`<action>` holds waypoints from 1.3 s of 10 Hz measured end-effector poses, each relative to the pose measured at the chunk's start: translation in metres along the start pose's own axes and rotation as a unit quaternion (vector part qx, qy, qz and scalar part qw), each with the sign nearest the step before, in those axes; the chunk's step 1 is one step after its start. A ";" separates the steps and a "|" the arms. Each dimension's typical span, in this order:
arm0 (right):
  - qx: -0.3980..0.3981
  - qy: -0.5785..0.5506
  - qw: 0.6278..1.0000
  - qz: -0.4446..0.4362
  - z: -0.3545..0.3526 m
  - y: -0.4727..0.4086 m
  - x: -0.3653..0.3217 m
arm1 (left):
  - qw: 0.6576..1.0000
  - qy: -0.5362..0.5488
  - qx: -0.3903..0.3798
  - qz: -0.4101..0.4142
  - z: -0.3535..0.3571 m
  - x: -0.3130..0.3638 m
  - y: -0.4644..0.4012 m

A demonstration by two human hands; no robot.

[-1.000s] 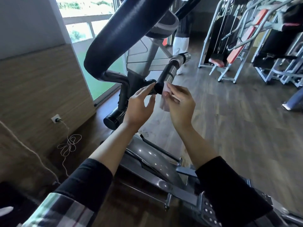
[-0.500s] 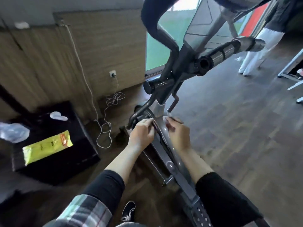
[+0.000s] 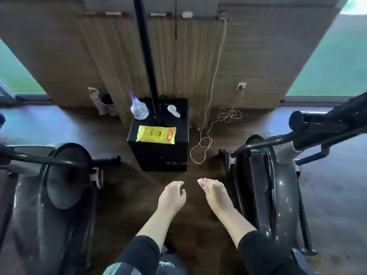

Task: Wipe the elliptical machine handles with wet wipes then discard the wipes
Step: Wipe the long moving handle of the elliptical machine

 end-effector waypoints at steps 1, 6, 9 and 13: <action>-0.012 0.068 0.994 -0.081 0.025 -0.032 -0.031 | 0.998 0.014 0.036 -0.046 -0.033 -0.026 -0.015; -0.077 -0.016 0.955 -0.287 0.106 -0.147 -0.223 | 0.947 0.052 0.228 -0.218 -0.183 -0.137 -0.036; -0.076 -0.003 0.868 -0.490 0.114 -0.159 -0.334 | 0.864 0.097 0.387 -0.306 -0.254 -0.148 0.006; -0.161 -0.160 0.767 -0.600 0.082 -0.111 -0.471 | 0.741 0.080 0.566 -0.353 -0.335 -0.148 0.096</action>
Point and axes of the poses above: each hand's wrist, its own y-axis away from the middle knuckle, its own z-axis out of the palm, x = y × z, the point moved 1 cm from there along -y, towards the middle knuckle, and after that the axes turned 12 degrees about y, right-handed, at the moved point
